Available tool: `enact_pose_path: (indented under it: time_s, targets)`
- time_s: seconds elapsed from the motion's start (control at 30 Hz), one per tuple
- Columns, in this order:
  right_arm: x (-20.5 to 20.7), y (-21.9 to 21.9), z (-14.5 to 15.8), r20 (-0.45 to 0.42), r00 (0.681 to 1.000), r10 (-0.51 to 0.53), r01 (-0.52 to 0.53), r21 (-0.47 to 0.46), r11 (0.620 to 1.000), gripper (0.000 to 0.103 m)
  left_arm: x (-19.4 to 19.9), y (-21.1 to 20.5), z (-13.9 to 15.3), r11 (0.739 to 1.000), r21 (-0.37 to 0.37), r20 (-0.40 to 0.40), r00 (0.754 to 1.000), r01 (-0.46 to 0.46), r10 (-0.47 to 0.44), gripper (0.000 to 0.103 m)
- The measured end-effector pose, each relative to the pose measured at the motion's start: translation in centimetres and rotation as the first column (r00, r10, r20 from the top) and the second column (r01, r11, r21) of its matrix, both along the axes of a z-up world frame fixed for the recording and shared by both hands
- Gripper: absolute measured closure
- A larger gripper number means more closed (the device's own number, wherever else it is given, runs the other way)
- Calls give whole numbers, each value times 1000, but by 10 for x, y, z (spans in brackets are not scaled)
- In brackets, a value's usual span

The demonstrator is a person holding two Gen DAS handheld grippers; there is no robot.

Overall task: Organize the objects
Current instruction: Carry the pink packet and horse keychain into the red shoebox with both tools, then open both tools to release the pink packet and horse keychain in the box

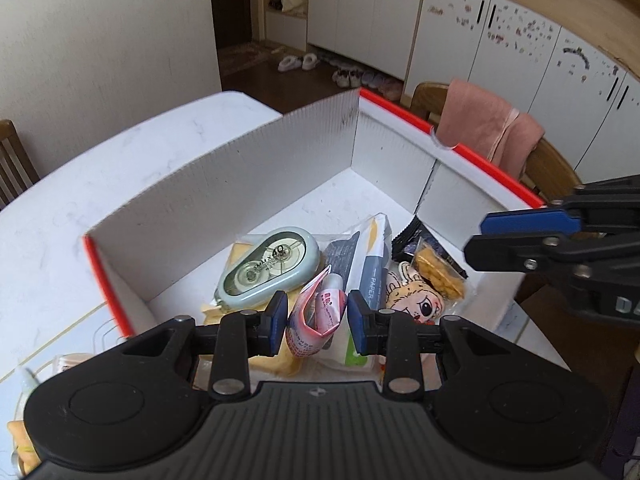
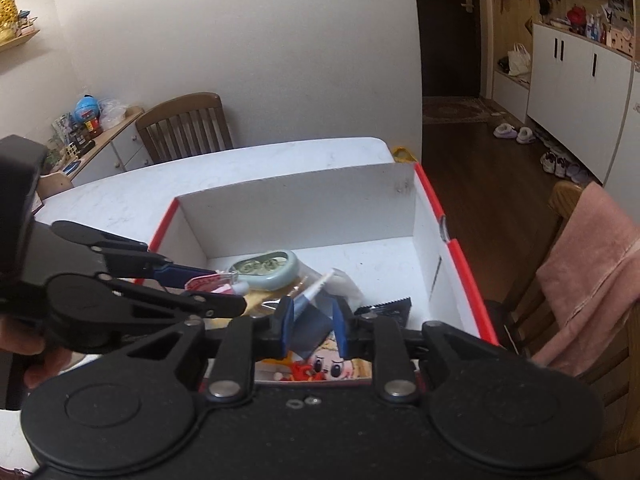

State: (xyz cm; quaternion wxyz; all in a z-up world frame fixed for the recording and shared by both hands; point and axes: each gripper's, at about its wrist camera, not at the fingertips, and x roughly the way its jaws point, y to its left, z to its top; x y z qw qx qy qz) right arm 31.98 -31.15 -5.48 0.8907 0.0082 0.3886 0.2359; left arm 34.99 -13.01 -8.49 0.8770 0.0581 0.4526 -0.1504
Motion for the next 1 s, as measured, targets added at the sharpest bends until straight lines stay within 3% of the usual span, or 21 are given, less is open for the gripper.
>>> enact_pose_path:
  time_s: [0.4,0.63,0.8,1.0]
  targets:
    - [7,-12,-5,-16,1000,0,0,5,1000,80,21,-9,-25,998,54,-83,996,-12,16,72]
    - [10,-15,-8,-30,1000,5,-4,11,1000,77,23,-10,-26,998,63,-98,995,-12,18,71]
    - [10,-15,-8,-30,999,16,-16,19,1000,73,22,-9,-23,997,75,-96,995,-19,26,52]
    - [9,-14,-5,-26,999,25,-24,29,999,69,12,-2,-10,999,18,-70,997,-36,37,44]
